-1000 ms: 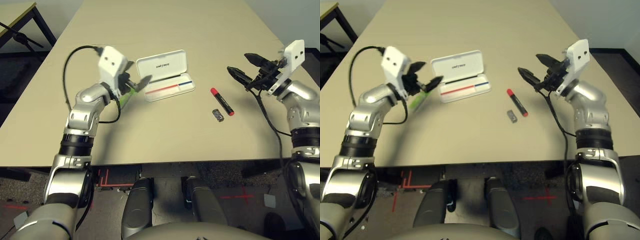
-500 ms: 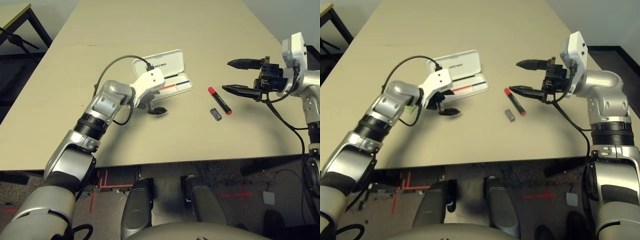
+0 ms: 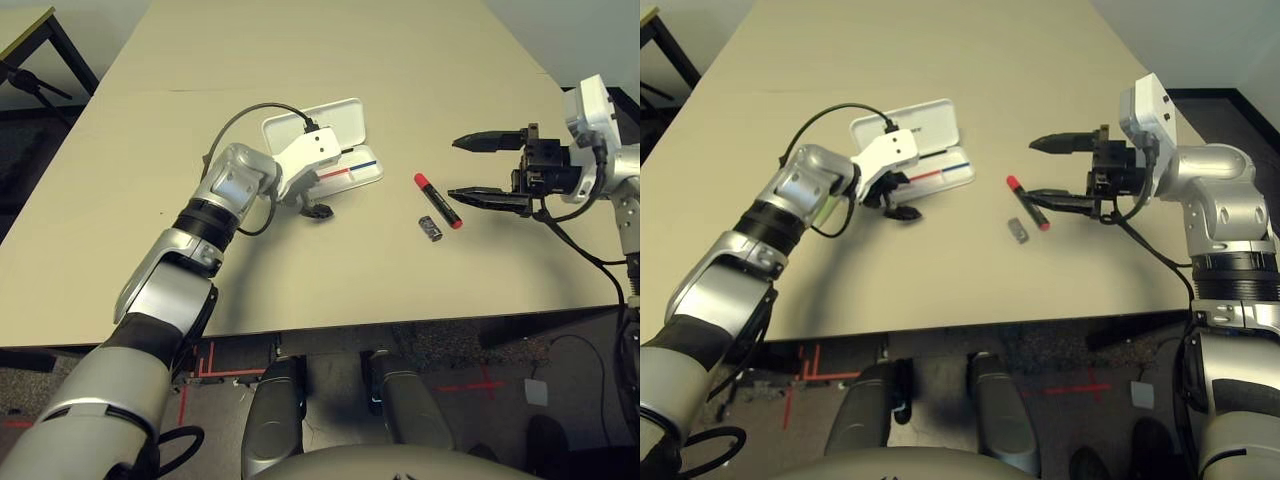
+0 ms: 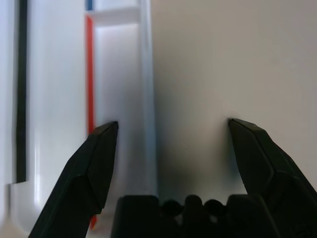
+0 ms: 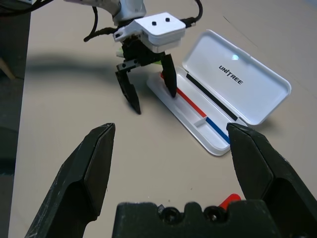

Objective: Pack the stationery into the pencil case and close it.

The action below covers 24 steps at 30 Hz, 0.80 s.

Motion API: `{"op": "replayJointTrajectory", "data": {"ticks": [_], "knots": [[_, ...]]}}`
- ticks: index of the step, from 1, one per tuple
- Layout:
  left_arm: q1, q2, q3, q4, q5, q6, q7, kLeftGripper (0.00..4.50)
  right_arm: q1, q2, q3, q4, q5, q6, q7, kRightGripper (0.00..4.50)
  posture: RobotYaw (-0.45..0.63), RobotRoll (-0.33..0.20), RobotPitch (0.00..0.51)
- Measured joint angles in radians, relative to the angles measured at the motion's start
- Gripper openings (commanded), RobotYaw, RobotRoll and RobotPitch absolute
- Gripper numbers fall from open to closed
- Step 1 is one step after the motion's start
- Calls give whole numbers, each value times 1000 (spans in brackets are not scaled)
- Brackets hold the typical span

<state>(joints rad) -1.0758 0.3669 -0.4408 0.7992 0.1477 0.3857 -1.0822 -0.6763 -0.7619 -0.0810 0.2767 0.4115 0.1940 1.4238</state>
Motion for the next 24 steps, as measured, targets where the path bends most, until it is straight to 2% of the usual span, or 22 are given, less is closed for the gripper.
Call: {"op": "replayJointTrajectory", "data": {"ticks": [2, 5, 14, 24], "knots": [[-11, -6, -3, 14, 14, -6, -5, 4314, 0, -1, 0, 0, 2, 0, 0, 4500, -91, 0, 155], [-20, -14, -3, 41, 20, -13, -32, 3567, 0, -11, -3, -1, 4, 0, 0, 4500, -96, 0, 154], [-31, -26, 11, 72, 60, -72, -6, 44, 9, -21, -12, 2, 4, -10, -12, 4500, -90, 0, 145], [0, -9, 24, 27, 62, -135, -39, 17, 14, -25, -17, 46, 3, -24, -40, 4500, -82, 0, 146]]}}
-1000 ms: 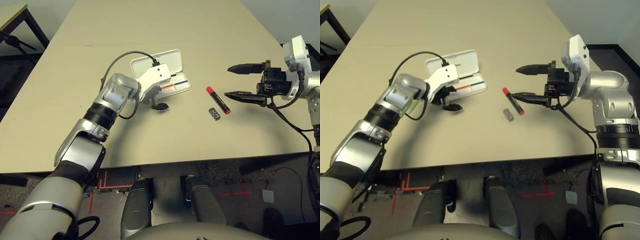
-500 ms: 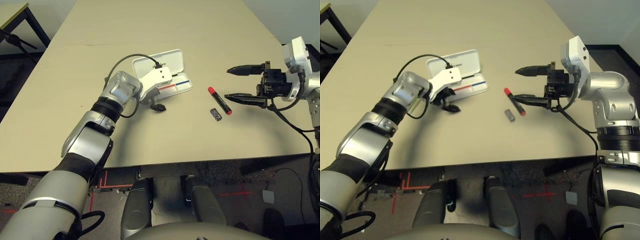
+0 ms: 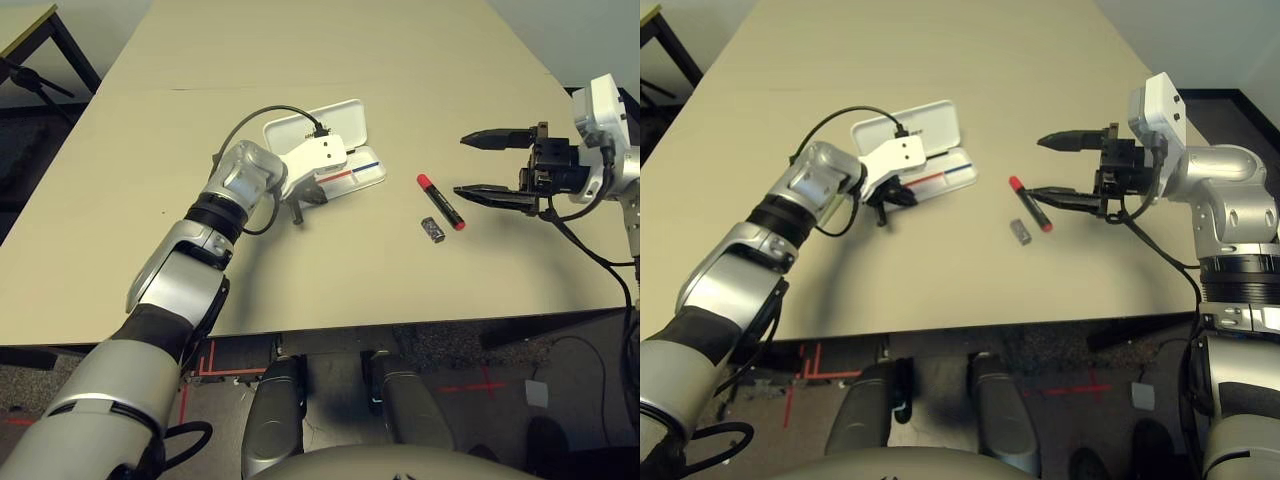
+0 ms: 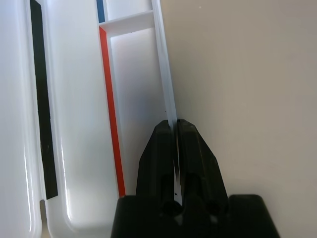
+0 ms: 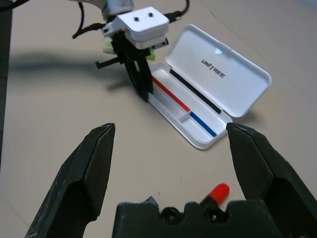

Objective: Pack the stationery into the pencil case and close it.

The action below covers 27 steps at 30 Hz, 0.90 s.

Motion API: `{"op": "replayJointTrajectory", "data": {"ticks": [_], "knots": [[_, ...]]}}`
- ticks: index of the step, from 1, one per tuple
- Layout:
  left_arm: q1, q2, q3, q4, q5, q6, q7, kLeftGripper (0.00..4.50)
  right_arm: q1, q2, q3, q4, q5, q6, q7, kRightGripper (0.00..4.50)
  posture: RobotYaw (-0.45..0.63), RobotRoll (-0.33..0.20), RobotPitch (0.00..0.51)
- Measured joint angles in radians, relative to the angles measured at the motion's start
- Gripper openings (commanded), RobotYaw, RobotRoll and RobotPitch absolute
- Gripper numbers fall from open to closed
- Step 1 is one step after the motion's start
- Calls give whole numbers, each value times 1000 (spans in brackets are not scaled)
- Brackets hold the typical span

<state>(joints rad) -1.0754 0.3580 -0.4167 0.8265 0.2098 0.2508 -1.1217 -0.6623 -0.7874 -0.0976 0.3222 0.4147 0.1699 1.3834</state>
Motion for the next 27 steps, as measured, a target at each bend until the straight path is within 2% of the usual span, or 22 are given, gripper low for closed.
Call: {"op": "replayJointTrajectory", "data": {"ticks": [4, 14, 21, 27], "knots": [[43, 35, 1, -105, -5, -10, -55, 17, -7, -3, -22, 38, 0, 21, -54, 4500, -76, 0, 146], [208, 208, 8, -460, -35, -13, -182, 17, -19, -6, -59, 91, 2, 120, -196, 4500, -49, 0, 143], [303, 258, 10, -627, -63, 3, -222, 17, -22, 15, -71, 93, -26, 270, -398, 4500, -41, 0, 143], [378, 282, 10, -723, -96, 26, -248, 17, -6, 24, -71, -6, -22, 394, -480, 4500, -42, 0, 142]]}}
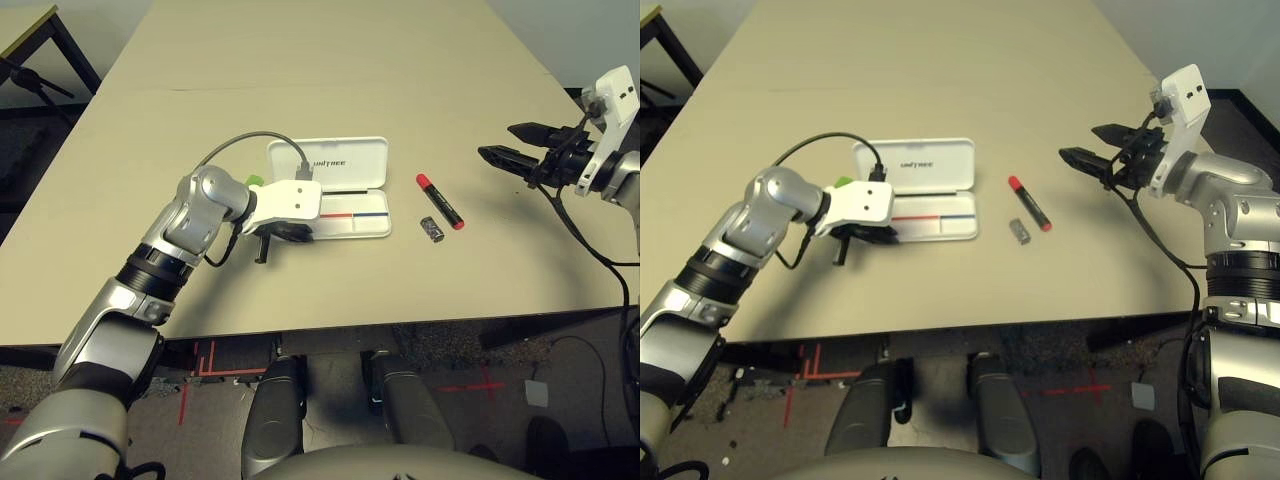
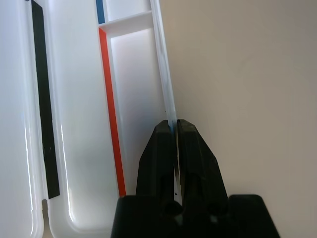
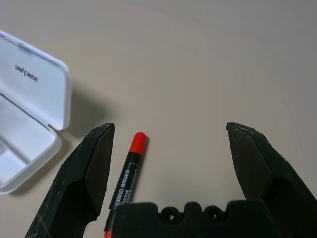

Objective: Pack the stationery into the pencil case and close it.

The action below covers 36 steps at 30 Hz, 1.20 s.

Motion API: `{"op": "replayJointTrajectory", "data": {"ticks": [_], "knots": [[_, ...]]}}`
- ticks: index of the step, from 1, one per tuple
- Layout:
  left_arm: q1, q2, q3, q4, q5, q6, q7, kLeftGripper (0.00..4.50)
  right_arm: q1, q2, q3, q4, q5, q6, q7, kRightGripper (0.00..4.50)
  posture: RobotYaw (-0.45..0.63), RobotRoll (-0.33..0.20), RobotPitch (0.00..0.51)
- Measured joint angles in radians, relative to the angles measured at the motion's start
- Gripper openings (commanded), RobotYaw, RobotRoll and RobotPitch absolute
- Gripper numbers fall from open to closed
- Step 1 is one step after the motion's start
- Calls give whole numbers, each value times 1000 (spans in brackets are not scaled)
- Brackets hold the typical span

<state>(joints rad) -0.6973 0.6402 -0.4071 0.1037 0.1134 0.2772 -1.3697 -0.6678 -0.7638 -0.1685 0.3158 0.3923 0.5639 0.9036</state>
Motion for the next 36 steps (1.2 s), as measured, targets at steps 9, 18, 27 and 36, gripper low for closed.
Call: {"op": "replayJointTrajectory", "data": {"ticks": [9, 18, 27, 36], "knots": [[67, 12, 0, -61, -13, 21, 6, 17, 49, 34, 25, -123, -2, 175, -111, 4500, -35, 0, 143], [70, 5, 0, -58, -13, 25, 32, 17, -13, 95, 89, -89, -45, 236, -188, 4500, -27, 0, 151], [75, 2, -2, -60, -14, 53, 59, 1217, -86, 138, 146, 50, -112, 225, -206, 4500, -22, 0, 154], [72, 9, 31, -149, -72, 159, 58, 4469, -139, 188, 195, 145, -164, 219, -200, 4500, 22, 0, 160]]}}
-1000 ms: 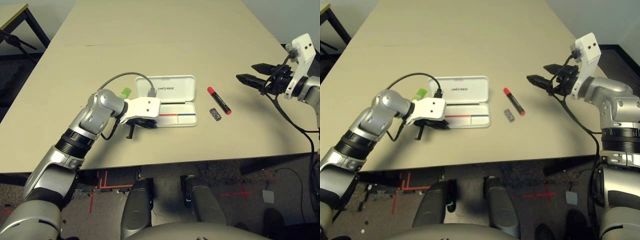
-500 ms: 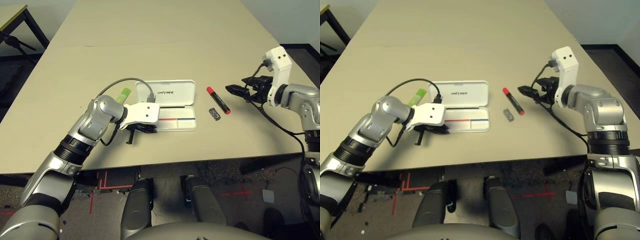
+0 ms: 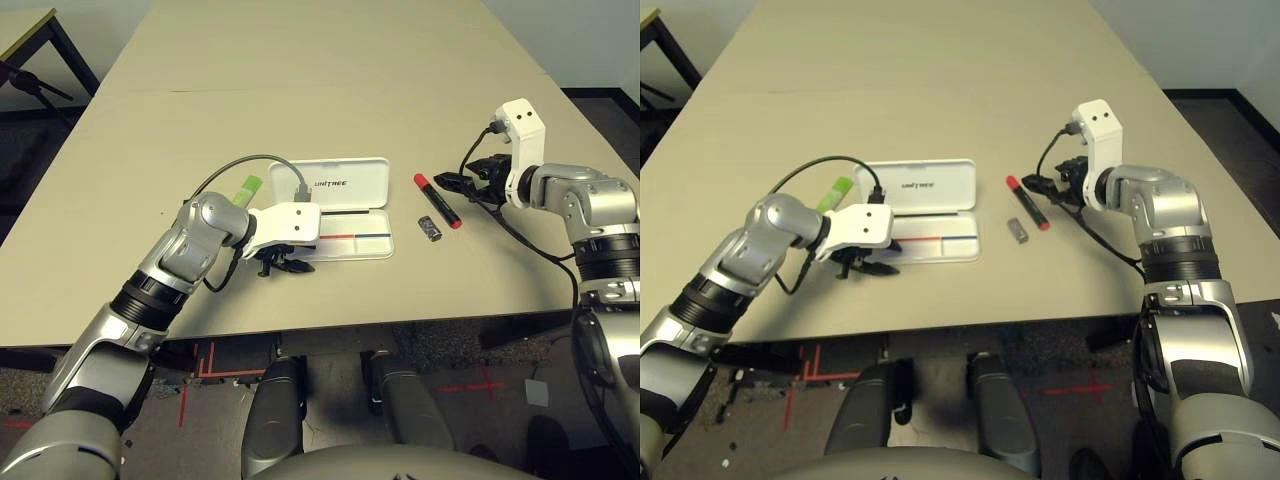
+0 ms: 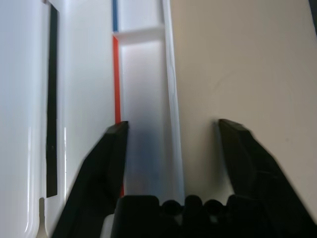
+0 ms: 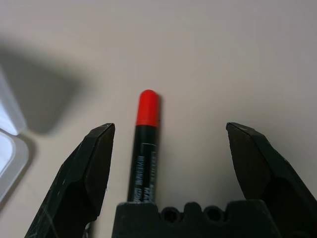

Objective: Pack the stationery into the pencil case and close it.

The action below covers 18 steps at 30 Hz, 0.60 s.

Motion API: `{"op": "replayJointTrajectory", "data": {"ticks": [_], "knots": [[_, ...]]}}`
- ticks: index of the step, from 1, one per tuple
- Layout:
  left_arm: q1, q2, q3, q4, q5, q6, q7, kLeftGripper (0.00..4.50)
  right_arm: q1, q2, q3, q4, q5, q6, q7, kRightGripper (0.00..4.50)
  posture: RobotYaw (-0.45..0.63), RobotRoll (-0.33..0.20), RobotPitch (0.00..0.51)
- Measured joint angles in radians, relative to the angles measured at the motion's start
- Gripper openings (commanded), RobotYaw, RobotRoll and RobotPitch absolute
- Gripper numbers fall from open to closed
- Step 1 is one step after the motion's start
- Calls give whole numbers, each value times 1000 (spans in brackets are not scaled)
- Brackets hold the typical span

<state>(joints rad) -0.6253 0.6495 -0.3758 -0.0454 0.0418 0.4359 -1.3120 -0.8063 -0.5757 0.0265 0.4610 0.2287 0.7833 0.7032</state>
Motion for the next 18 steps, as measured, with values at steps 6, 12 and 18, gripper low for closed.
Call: {"op": "replayJointTrajectory", "data": {"ticks": [6, 12, 18], "knots": [[-28, 62, 66, -69, -84, 77, -17, 4469, -7, 6, 11, 17, -25, 0, 14, 4500, 37, 0, 162], [-29, 140, 132, -131, -180, 168, -47, 4469, -8, 6, 39, 40, -47, 0, 26, 4500, 50, 0, 162], [-27, 187, 162, -150, -248, 200, -53, 4469, -9, 7, 49, 57, -69, -1, 39, 4500, 74, 0, 161]]}}
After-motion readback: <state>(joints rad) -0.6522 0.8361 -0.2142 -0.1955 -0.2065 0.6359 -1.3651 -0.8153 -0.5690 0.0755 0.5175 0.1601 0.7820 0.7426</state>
